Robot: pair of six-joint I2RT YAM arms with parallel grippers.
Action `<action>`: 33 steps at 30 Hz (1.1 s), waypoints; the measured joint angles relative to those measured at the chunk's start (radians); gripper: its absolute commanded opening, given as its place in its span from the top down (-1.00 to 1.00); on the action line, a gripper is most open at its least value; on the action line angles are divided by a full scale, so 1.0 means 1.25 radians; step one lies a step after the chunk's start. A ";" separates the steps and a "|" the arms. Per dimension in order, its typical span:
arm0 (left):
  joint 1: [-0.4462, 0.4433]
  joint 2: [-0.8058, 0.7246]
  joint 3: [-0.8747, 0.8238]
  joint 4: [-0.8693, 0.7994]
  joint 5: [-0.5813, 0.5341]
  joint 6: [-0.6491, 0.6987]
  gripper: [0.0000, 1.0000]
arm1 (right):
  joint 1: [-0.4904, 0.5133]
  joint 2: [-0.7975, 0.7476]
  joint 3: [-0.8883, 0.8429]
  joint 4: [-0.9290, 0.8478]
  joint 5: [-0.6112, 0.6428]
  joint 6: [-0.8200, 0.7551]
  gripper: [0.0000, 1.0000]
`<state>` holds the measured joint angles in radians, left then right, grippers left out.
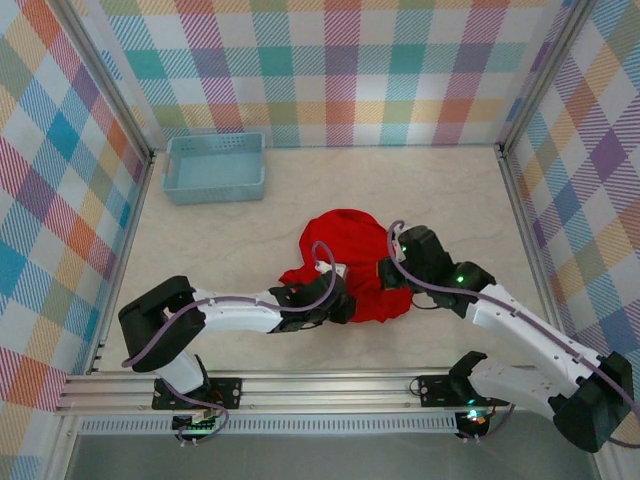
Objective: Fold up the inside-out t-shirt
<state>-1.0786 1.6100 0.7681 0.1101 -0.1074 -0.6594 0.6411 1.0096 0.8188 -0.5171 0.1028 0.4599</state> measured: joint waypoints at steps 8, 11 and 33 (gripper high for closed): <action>-0.009 -0.021 -0.069 0.050 0.026 0.004 0.90 | -0.062 0.103 -0.005 0.037 -0.025 -0.006 1.00; -0.016 -0.031 -0.074 0.075 0.034 0.005 0.91 | -0.062 0.109 -0.005 0.029 -0.010 -0.019 0.53; -0.019 -0.033 -0.073 0.130 0.052 0.019 0.92 | 0.141 0.125 -0.048 -0.081 0.002 0.027 0.40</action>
<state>-1.1019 1.5688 0.6765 0.2726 -0.0422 -0.6353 0.8177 1.1660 0.7593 -0.6178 0.1055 0.4942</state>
